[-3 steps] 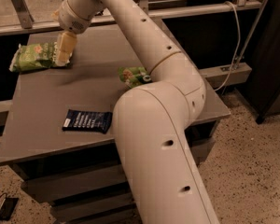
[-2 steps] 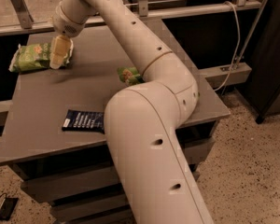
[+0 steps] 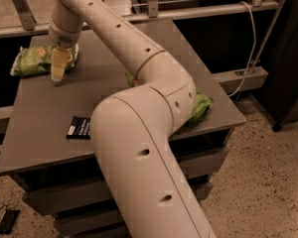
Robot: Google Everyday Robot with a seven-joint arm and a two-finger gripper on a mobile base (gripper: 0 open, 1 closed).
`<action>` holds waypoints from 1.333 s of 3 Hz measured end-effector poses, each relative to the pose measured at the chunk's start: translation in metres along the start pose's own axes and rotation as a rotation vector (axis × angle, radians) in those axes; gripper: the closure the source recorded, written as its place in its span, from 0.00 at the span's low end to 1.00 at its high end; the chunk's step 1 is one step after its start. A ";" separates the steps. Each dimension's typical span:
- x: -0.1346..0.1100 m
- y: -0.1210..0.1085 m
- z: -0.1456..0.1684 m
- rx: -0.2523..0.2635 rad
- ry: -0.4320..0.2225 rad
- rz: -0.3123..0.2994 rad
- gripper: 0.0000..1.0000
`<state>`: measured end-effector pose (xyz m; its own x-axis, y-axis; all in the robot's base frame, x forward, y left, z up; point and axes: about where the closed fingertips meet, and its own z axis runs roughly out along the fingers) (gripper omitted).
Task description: Move green jalapeno chip bag near green rice chip bag
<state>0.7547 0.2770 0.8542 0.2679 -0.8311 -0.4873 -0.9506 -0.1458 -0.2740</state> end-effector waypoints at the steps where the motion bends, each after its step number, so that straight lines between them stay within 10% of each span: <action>1: 0.010 0.005 0.009 -0.030 0.028 0.027 0.26; 4: 0.010 0.007 0.006 -0.050 0.016 0.030 0.96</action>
Offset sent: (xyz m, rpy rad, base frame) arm -0.0010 -0.0135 -0.0109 -0.0057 0.0848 0.0148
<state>0.7519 0.2707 0.8420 0.2366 -0.8441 -0.4811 -0.9650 -0.1466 -0.2174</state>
